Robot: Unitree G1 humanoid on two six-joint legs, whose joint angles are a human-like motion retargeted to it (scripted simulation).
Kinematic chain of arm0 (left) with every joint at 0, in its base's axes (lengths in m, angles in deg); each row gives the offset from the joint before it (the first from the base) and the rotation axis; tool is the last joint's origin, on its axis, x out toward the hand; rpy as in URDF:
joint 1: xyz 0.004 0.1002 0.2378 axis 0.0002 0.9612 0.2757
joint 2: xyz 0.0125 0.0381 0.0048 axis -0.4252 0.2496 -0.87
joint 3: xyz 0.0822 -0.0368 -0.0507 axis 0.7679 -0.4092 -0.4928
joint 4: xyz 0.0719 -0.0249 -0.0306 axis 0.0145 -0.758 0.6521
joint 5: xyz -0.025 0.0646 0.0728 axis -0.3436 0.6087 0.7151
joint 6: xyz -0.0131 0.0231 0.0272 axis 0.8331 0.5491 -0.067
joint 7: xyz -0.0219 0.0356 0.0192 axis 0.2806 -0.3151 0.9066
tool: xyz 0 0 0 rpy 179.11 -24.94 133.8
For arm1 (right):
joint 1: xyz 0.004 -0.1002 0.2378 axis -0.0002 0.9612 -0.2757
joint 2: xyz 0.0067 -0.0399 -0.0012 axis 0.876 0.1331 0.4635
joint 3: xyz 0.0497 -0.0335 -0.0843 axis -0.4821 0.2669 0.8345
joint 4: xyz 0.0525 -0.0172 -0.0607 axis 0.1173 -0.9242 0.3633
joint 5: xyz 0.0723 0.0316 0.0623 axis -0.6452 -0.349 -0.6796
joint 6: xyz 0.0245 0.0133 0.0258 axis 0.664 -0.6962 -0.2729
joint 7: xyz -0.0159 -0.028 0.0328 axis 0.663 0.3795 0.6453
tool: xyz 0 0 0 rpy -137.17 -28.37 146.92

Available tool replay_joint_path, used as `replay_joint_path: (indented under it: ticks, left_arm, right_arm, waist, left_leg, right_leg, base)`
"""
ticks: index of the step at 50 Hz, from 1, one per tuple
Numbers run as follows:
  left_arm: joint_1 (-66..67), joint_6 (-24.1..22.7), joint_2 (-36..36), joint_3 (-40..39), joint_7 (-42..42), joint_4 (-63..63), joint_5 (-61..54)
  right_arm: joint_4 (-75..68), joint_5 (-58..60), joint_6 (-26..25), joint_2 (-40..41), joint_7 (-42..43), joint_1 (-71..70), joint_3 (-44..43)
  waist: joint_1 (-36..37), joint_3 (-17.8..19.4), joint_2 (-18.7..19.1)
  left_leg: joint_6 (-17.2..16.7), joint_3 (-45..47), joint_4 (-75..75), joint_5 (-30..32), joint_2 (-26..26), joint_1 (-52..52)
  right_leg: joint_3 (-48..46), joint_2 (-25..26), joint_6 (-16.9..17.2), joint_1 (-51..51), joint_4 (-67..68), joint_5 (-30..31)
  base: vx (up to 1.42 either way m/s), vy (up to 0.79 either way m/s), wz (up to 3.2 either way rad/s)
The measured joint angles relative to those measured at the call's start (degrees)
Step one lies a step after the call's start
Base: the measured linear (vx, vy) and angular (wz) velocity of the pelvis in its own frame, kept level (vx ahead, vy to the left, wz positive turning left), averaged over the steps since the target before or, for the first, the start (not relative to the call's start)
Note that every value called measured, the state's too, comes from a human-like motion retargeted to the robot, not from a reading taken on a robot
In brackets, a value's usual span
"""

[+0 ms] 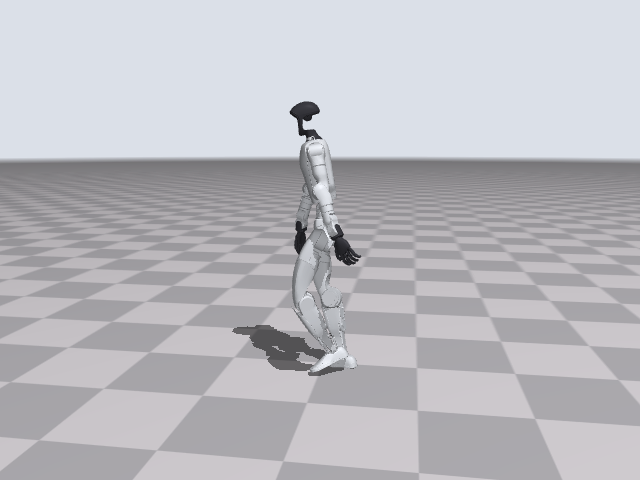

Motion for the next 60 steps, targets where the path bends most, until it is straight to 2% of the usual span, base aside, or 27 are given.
replay_joint_path:
  ticks: [2,3,4,5,7,10,13,16,19,23,25,27,30,32,33,36,40,42,45,49,50,51,52,55,57,58,60]
  left_arm:
    - [0.07,-0.12,0.05,-0.85,-1.2,-0.45,-0.92]
    - [0.26,-0.33,0.06,-1.55,-1.49,-0.32,-1.66]
    - [0.45,-0.5,0.29,-2.25,-1.47,-0.05,-2.34]
    - [0.63,-0.65,0.64,-2.95,-1.29,0.28,-2.98]
    - [0.53,-0.3,0.92,-5.22,-0.5,1.12,-3.97]
    - [0.31,-0.43,2.33,-7.76,-0.39,3.36,-5.64]
    - [-0.37,-1.35,3.83,-7.03,-0.83,6.26,-7.52]
    - [-1.92,-2.22,4.52,-4.92,-1.31,9.01,-7.95]
    - [-3.54,-3.0,4.56,-2.73,-1.67,11.74,-7.86]
    - [-5.01,-4.74,4.37,-0.56,-1.9,15.81,-8.87]
    - [-5.58,-5.79,4.42,0.09,-1.77,17.68,-9.7]
    - [-6.23,-7.13,4.53,0.55,-0.95,20.24,-10.92]
    - [-6.78,-8.68,4.12,1.06,0.52,23.42,-12.0]
    - [-6.7,-9.05,3.79,1.37,0.83,24.68,-12.13]
    - [-6.55,-9.14,3.79,1.39,0.56,25.08,-12.08]
    - [-5.86,-9.07,4.84,0.3,-0.79,25.28,-11.79]
    - [-4.54,-8.21,7.01,-5.01,0.12,23.07,-12.22]
    - [-4.54,-7.37,7.97,-7.89,0.21,20.75,-13.62]
    - [-4.45,-6.74,9.17,-11.06,-1.41,17.17,-16.41]
    - [-1.97,-9.63,8.96,-14.35,-2.2,12.03,-22.43]
    - [-1.08,-9.82,8.59,-14.41,-1.86,10.32,-23.45]
    - [-0.11,-9.32,8.44,-14.2,-1.19,9.07,-22.87]
    - [0.82,-8.81,8.17,-13.99,-0.76,7.98,-22.05]
    - [3.07,-7.53,6.67,-13.1,-1.78,6.16,-17.87]
    - [3.85,-6.77,6.26,-12.22,-2.79,5.16,-14.95]
    - [4.19,-6.34,6.17,-11.76,-2.85,4.74,-13.64]
    - [5.02,-5.59,6.34,-11.01,-1.57,4.35,-10.71]
  right_arm:
    - [0.9,0.03,2.36,-0.76,0.39,-0.79,1.38]
    - [1.27,-0.44,3.64,-0.97,0.64,-0.99,2.11]
    - [1.43,-0.9,4.62,-1.09,0.75,-1.01,2.48]
    - [1.48,-1.37,5.45,-1.16,0.79,-0.94,2.66]
    - [0.37,-1.84,5.73,-0.32,0.42,-1.23,1.78]
    - [-1.62,-3.58,4.38,1.09,0.11,-0.41,0.79]
    - [-4.22,-7.07,3.32,1.6,0.42,0.93,-0.64]
    - [-5.25,-9.01,2.32,1.39,2.05,2.92,-2.42]
    - [-5.86,-10.34,1.8,0.92,5.22,5.37,-4.57]
    - [-8.14,-11.07,-0.4,-0.24,8.74,8.17,-7.23]
    - [-9.73,-10.57,-1.37,-0.84,8.83,9.53,-7.64]
    - [-11.42,-9.37,-2.01,-1.66,6.68,10.1,-8.09]
    - [-13.18,-8.17,-2.34,-1.98,1.49,10.99,-8.81]
    - [-13.64,-8.44,-2.93,-1.99,-0.43,11.5,-9.96]
    - [-13.68,-8.76,-3.14,-1.91,-0.59,11.62,-10.74]
    - [-13.73,-10.66,-2.93,-1.83,0.83,11.38,-11.93]
    - [-18.18,-13.12,0.76,-2.04,3.94,9.73,-12.73]
    - [-20.14,-15.13,1.48,-2.24,1.1,9.53,-12.92]
    - [-20.25,-17.11,1.91,-2.66,-4.87,9.64,-14.81]
    - [-18.07,-18.97,3.85,-3.34,-6.02,8.65,-13.81]
    - [-17.37,-19.3,4.58,-3.43,-5.92,8.39,-13.07]
    - [-16.5,-19.35,5.48,-3.67,-5.95,8.27,-12.43]
    - [-15.62,-19.33,6.31,-3.86,-6.06,8.0,-11.79]
    - [-12.92,-18.6,7.77,-4.14,-6.95,6.02,-10.02]
    - [-10.73,-17.76,7.68,-4.56,-7.7,4.52,-8.86]
    - [-9.54,-17.31,7.73,-4.76,-7.9,3.99,-8.3]
    - [-7.25,-16.63,8.2,-5.11,-7.87,3.59,-7.23]
  waist:
    - [-1.54,-0.32,0.73]
    - [-1.77,-0.07,1.29]
    - [-2.24,-0.04,1.19]
    - [-2.81,-0.11,0.77]
    - [-0.99,-0.12,0.06]
    - [-0.38,-0.43,1.44]
    - [-0.03,-0.79,2.62]
    - [-1.58,-0.73,3.37]
    - [-3.85,-0.78,3.55]
    - [-6.33,-0.34,1.77]
    - [-6.72,0.13,-0.2]
    - [-6.83,1.2,-3.1]
    - [-5.35,2.14,-5.23]
    - [-4.37,2.13,-5.59]
    - [-4.02,2.26,-5.6]
    - [-2.91,2.95,-4.22]
    - [-1.92,2.34,-2.56]
    - [-0.13,1.67,-1.97]
    - [-1.23,-0.32,0.25]
    - [1.85,-0.78,0.53]
    - [1.6,-1.14,0.48]
    - [0.45,-1.94,0.17]
    - [-0.49,-2.58,0.12]
    - [-1.73,-2.85,2.22]
    - [-2.22,-2.41,4.03]
    - [-2.13,-2.26,4.95]
    - [-1.87,-2.36,5.52]
  left_leg:
    - [-3.99,-5.04,-15.21,8.82,-5.84,0.33]
    - [-5.9,-8.86,-21.03,15.63,-7.11,1.5]
    - [-4.71,-11.46,-23.4,18.28,-8.26,2.16]
    - [-1.97,-13.45,-24.06,18.85,-9.37,2.57]
    - [0.0,-3.9,-18.79,13.05,-2.94,3.25]
    - [0.0,-10.4,-17.46,12.75,-2.9,2.4]
    - [0.0,-7.24,-16.85,12.39,1.92,3.5]
    - [0.0,-8.46,-16.84,13.19,2.8,4.24]
    - [0.0,-8.21,-17.21,13.57,3.27,6.0]
    - [0.0,-7.6,-17.6,12.28,1.06,9.92]
    - [0.0,-7.02,-16.59,10.31,-1.21,12.19]
    - [0.0,-6.7,-16.92,9.19,-4.68,15.12]
    - [0.0,-4.39,-15.53,7.2,-5.5,18.59]
    - [0.0,-3.99,-11.37,4.45,-4.99,18.84]
    - [0.0,-3.27,-8.9,3.15,-4.0,19.01]
    - [0.0,-2.55,-0.8,3.33,-0.18,17.82]
    - [0.0,-5.29,12.37,9.28,3.96,11.97]
    - [0.0,-7.89,18.34,10.71,4.67,7.84]
    - [0.0,-12.79,23.02,5.11,6.91,2.04]
    - [0.0,-2.77,10.95,5.72,6.97,2.62]
    - [0.0,0.26,5.68,6.67,5.97,3.34]
    - [0.0,1.91,-2.39,9.98,2.0,3.59]
    - [-1.39,2.12,-10.07,13.26,-1.37,3.9]
    - [-13.51,-6.17,-27.33,19.17,-5.01,5.53]
    - [-15.75,-9.03,-32.47,18.91,-4.39,6.08]
    - [-15.34,-9.75,-33.75,20.04,-3.94,6.2]
    - [-10.95,-9.74,-33.75,23.91,-4.18,6.22]
  right_leg:
    - [-1.49,-1.12,2.7,-0.77,1.53,0.04]
    - [-1.34,-0.44,3.27,-0.66,2.61,-0.22]
    - [-1.74,-0.68,3.92,-0.54,3.74,-0.66]
    - [-2.41,-1.37,4.6,-0.41,4.9,-1.19]
    - [-1.31,0.34,4.54,-0.41,8.28,-3.39]
    - [-3.21,0.84,6.15,-2.29,14.39,-0.53]
    - [-4.25,-0.36,8.86,-6.41,25.29,5.39]
    - [-5.61,-2.37,8.07,-11.09,35.6,11.08]
    - [-5.3,-1.73,7.63,-13.76,37.51,8.45]
    - [-4.38,0.06,4.6,-13.63,23.07,5.63]
    - [-3.94,0.35,4.34,-12.37,13.04,5.3]
    - [1.17,0.32,3.29,-11.41,6.84,9.86]
    - [3.42,0.03,-3.58,-8.73,3.34,17.18]
    - [0.06,0.16,-6.39,-6.43,2.22,14.89]
    - [0.85,0.2,-6.59,-5.82,2.26,14.45]
    - [3.6,1.12,-5.55,-5.34,4.54,13.24]
    - [0.94,2.04,-4.78,-3.09,3.75,12.27]
    - [-0.01,2.68,-4.72,-1.81,2.12,12.6]
    - [-6.36,3.86,-2.69,-0.66,-0.12,13.5]
    - [-4.78,2.41,1.02,1.89,-0.88,15.24]
    - [-5.01,1.31,2.23,2.38,-0.9,15.51]
    - [-5.32,-0.8,3.64,1.74,-0.52,16.01]
    - [-5.44,-2.17,4.79,1.2,0.19,16.06]
    - [-4.6,-0.6,6.2,0.55,4.43,13.83]
    - [-4.57,0.69,7.25,0.44,8.04,11.14]
    - [-5.47,0.91,7.59,0.44,10.03,10.0]
    - [-3.5,0.96,8.42,-0.66,13.97,9.36]
  base:
    - [0.17,0.32,0.89]
    - [0.28,0.08,0.5]
    - [0.34,0.0,0.38]
    - [0.46,-0.2,-0.17]
    - [0.43,-0.28,-0.91]
    - [0.34,-0.01,-0.91]
    - [0.32,-0.02,-0.87]
    - [0.31,-0.05,-0.46]
    - [0.23,-0.09,-0.14]
    - [0.38,-0.16,-0.08]
    - [0.35,-0.15,-0.26]
    - [0.44,-0.24,-0.37]
    - [0.45,-0.25,-0.55]
    - [0.51,-0.32,-0.28]
    - [0.46,-0.25,-0.07]
    - [0.35,-0.12,0.02]
    - [0.27,-0.09,0.09]
    - [0.37,-0.12,0.35]
    - [0.32,0.11,1.42]
    - [0.26,0.36,0.15]
    - [0.17,0.63,0.76]
    - [0.14,0.62,1.03]
    - [0.15,0.45,1.02]
    - [0.37,0.1,0.4]
    - [0.3,0.03,0.03]
    - [0.25,0.04,-0.22]
    - [0.34,0.06,-0.32]
